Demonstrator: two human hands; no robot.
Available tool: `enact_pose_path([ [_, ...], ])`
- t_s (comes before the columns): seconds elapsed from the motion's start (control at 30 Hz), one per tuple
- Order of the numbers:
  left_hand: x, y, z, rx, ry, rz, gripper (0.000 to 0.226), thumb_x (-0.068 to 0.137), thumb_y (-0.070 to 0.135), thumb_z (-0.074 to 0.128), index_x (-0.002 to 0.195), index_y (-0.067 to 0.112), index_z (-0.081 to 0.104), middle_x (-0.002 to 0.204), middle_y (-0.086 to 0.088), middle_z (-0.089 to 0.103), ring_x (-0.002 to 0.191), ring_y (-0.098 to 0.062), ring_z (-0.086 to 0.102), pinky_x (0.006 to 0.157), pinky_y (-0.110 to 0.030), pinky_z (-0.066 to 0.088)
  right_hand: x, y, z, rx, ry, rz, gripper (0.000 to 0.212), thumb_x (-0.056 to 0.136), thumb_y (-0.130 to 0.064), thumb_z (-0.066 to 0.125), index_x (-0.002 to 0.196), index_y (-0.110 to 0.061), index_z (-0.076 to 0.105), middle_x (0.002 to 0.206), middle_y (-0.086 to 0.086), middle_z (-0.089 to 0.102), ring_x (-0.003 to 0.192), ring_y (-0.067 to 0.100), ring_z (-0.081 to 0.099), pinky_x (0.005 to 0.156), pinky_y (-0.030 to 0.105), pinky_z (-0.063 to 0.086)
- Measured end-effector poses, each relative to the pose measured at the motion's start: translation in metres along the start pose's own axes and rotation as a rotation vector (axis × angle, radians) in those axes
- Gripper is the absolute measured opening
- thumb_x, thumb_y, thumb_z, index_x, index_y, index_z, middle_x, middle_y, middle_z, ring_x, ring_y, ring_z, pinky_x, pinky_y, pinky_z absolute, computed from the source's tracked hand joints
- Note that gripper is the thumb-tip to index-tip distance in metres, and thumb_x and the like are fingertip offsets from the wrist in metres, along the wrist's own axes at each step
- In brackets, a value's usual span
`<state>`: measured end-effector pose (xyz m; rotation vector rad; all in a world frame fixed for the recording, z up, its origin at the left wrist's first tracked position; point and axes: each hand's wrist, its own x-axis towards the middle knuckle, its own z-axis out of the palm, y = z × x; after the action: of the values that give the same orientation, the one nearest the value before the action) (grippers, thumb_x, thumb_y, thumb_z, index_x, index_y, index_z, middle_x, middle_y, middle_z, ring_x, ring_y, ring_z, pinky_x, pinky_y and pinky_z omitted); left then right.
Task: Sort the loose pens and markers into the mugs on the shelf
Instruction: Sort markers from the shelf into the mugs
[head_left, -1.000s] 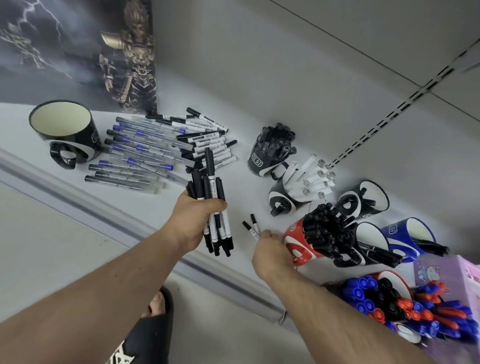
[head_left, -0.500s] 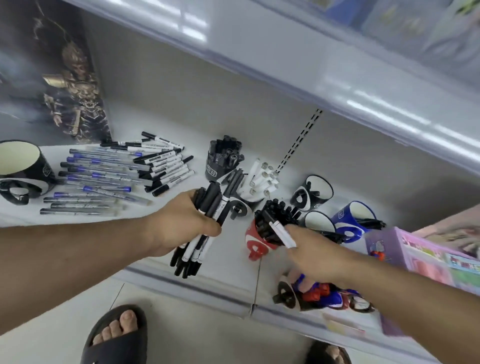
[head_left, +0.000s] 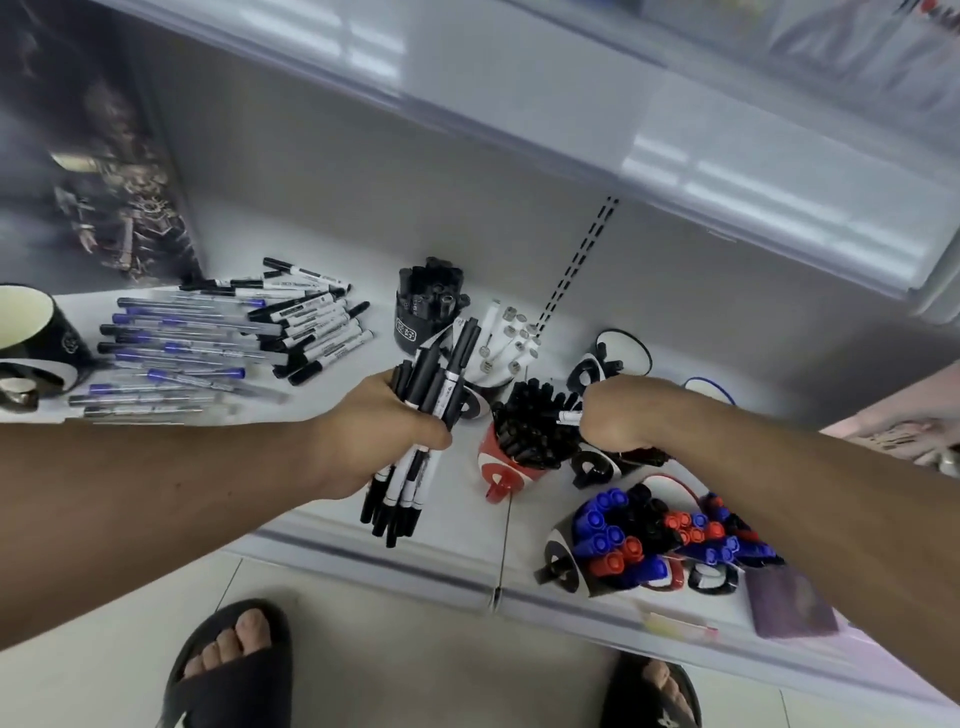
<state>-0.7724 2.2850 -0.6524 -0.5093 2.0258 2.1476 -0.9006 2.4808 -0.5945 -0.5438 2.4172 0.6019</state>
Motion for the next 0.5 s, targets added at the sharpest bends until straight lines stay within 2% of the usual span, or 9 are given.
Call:
enact_pose_path([
  [0.07, 0.0, 0.002, 0.001, -0.023, -0.009, 0.014, 0.049, 0.073, -0.016, 0.065, 0.054, 0.029, 0.07, 0.056, 0.016, 0.062, 0.054, 0.0, 0.057, 0.059, -0.022, 0.041, 0.007, -0.013, -0.003, -0.182, -0.032, 0.053, 0.017, 0.088, -0.009, 0.041, 0.075, -0.013, 0.05, 0.086, 0.002, 0.055, 0.082, 0.02, 0.053, 0.072, 0.028, 0.045],
  [0.1, 0.001, 0.002, 0.001, -0.038, -0.005, 0.019, 0.048, 0.071, -0.014, 0.067, 0.054, 0.031, 0.07, 0.057, 0.016, 0.062, 0.055, -0.001, 0.058, 0.061, -0.023, 0.041, 0.015, -0.02, -0.003, -0.29, -0.049, 0.092, 0.016, 0.088, -0.011, 0.042, 0.09, -0.014, 0.059, 0.108, 0.005, 0.061, 0.098, 0.025, 0.057, 0.082, 0.032, 0.048],
  [0.13, 0.002, 0.0, -0.001, -0.056, 0.0, 0.02, 0.041, 0.066, -0.009, 0.071, 0.054, 0.029, 0.069, 0.058, 0.015, 0.062, 0.057, -0.004, 0.058, 0.063, -0.024, 0.041, 0.026, -0.028, -0.001, -0.394, -0.056, 0.142, 0.029, 0.089, -0.015, 0.045, 0.112, -0.015, 0.062, 0.129, 0.007, 0.058, 0.113, 0.029, 0.056, 0.087, 0.035, 0.048],
  [0.17, 0.003, -0.003, -0.003, -0.079, 0.009, 0.012, 0.03, 0.059, -0.003, 0.073, 0.056, 0.026, 0.067, 0.059, 0.012, 0.061, 0.059, -0.008, 0.057, 0.065, -0.026, 0.041, 0.035, -0.037, 0.002, -0.471, -0.059, 0.189, 0.04, 0.09, -0.019, 0.048, 0.128, -0.016, 0.057, 0.14, 0.006, 0.052, 0.121, 0.029, 0.053, 0.086, 0.035, 0.047],
  [0.23, 0.002, -0.01, -0.006, -0.11, 0.031, -0.018, 0.021, 0.053, 0.004, 0.071, 0.064, 0.02, 0.063, 0.061, 0.007, 0.059, 0.063, -0.014, 0.055, 0.067, -0.027, 0.042, 0.048, -0.057, 0.008, -0.533, -0.026, 0.194, 0.044, 0.09, -0.023, 0.055, 0.134, -0.017, 0.055, 0.137, 0.001, 0.054, 0.121, 0.023, 0.053, 0.081, 0.034, 0.043],
  [0.33, -0.002, -0.02, -0.007, -0.151, 0.086, -0.056, 0.026, 0.049, 0.008, 0.07, 0.072, 0.015, 0.061, 0.064, 0.002, 0.058, 0.066, -0.017, 0.055, 0.068, -0.028, 0.044, 0.059, -0.071, 0.01, -0.5, 0.016, 0.11, 0.039, 0.09, -0.019, 0.059, 0.128, -0.015, 0.058, 0.128, 0.001, 0.059, 0.114, 0.023, 0.057, 0.087, 0.036, 0.046],
  [0.37, -0.004, -0.022, -0.007, -0.163, 0.101, -0.067, 0.026, 0.049, 0.009, 0.07, 0.073, 0.015, 0.062, 0.065, 0.001, 0.058, 0.066, -0.018, 0.055, 0.069, -0.029, 0.044, 0.056, -0.07, 0.008, -0.476, 0.049, 0.068, 0.036, 0.089, -0.015, 0.059, 0.124, -0.013, 0.06, 0.125, 0.002, 0.06, 0.111, 0.024, 0.059, 0.085, 0.035, 0.048],
  [0.43, -0.006, -0.024, -0.008, -0.175, 0.101, -0.086, 0.028, 0.049, 0.009, 0.07, 0.076, 0.011, 0.063, 0.07, -0.003, 0.058, 0.068, -0.02, 0.055, 0.07, -0.031, 0.044, 0.051, -0.058, 0.0, -0.349, 0.151, -0.026, 0.032, 0.085, -0.01, 0.058, 0.117, -0.013, 0.061, 0.117, 0.004, 0.062, 0.099, 0.025, 0.06, 0.072, 0.032, 0.048],
  [0.5, -0.008, -0.027, -0.009, -0.189, 0.072, -0.091, 0.036, 0.05, 0.008, 0.07, 0.085, 0.002, 0.064, 0.076, -0.008, 0.058, 0.072, -0.021, 0.056, 0.073, -0.033, 0.046, 0.05, -0.041, 0.0, -0.061, 0.23, -0.13, 0.035, 0.083, -0.012, 0.056, 0.118, -0.015, 0.059, 0.116, 0.005, 0.06, 0.094, 0.024, 0.056, 0.071, 0.031, 0.045],
])
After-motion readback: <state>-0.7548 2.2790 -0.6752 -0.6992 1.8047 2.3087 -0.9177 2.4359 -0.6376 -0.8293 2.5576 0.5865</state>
